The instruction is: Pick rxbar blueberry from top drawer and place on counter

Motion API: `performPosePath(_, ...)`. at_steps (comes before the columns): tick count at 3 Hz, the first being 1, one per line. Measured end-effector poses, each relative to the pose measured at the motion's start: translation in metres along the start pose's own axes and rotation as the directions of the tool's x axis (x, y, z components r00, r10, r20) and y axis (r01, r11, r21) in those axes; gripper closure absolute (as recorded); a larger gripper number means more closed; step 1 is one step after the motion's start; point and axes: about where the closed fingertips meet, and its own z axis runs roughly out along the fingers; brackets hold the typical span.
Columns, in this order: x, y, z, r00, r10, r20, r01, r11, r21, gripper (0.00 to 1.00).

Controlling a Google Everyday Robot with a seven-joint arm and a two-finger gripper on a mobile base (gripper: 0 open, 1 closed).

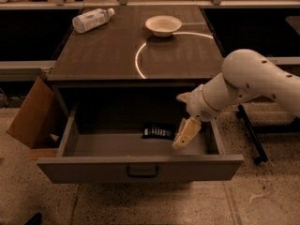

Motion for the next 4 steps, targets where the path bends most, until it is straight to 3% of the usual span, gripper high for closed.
performPosePath(1, 0.004, -0.018, 0.039, 1.000, 0.002, 0.011, -0.003, 0.9999, 0.014, 0.00)
performPosePath(2, 0.004, -0.018, 0.039, 1.000, 0.002, 0.011, -0.002, 0.9999, 0.014, 0.00)
performPosePath(4, 0.005, -0.022, 0.072, 0.999, -0.041, 0.032, 0.041, 0.9990, 0.017, 0.00)
